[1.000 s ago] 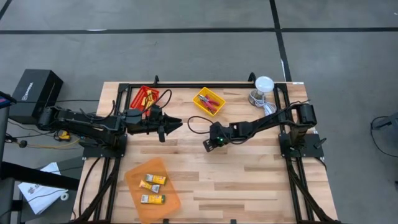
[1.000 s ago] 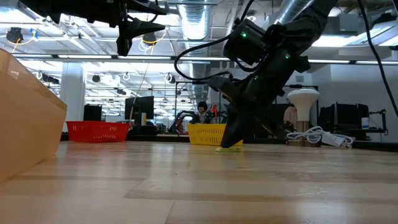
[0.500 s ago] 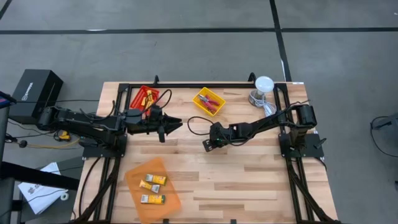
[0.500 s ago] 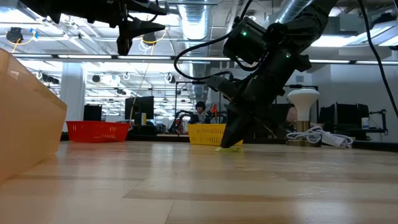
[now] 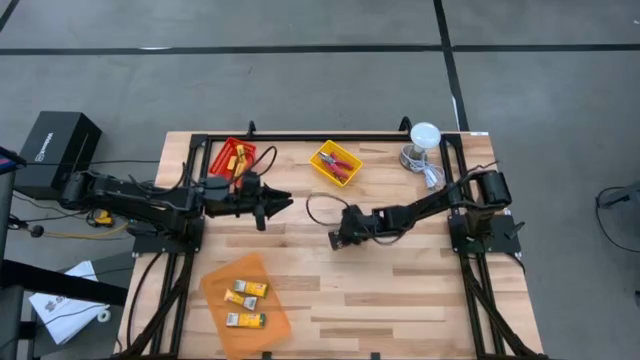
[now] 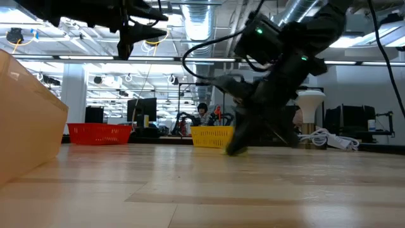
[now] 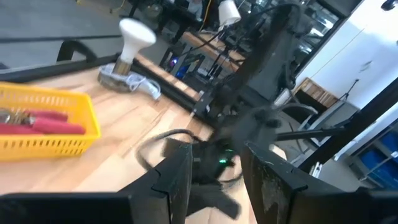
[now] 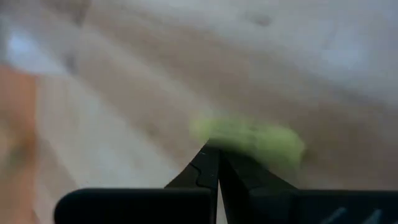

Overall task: Pick & Place School Supplies
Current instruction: Put the light green eraser into the red bin

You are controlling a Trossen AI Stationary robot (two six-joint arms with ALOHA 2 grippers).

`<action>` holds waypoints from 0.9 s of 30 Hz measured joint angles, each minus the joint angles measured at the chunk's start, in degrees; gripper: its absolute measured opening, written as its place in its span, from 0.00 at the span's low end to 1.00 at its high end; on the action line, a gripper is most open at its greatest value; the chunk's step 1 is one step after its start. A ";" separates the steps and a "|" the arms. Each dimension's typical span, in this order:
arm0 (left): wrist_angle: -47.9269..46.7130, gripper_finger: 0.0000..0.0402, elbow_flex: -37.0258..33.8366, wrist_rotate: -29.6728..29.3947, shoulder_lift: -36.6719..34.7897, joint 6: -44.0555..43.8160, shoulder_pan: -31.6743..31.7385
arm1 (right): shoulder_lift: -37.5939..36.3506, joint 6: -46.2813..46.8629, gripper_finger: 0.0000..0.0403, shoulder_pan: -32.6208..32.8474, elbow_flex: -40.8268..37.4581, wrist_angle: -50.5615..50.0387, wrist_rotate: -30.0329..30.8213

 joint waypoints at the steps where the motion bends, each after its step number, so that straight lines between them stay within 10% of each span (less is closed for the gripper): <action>1: 0.04 0.33 -0.41 0.00 0.02 -0.69 0.02 | 0.02 0.75 0.00 0.72 -0.48 0.63 0.41; 27: 2.88 0.31 -2.21 0.44 0.51 0.26 0.57 | -4.75 -3.20 0.00 -0.39 -2.20 -1.37 7.80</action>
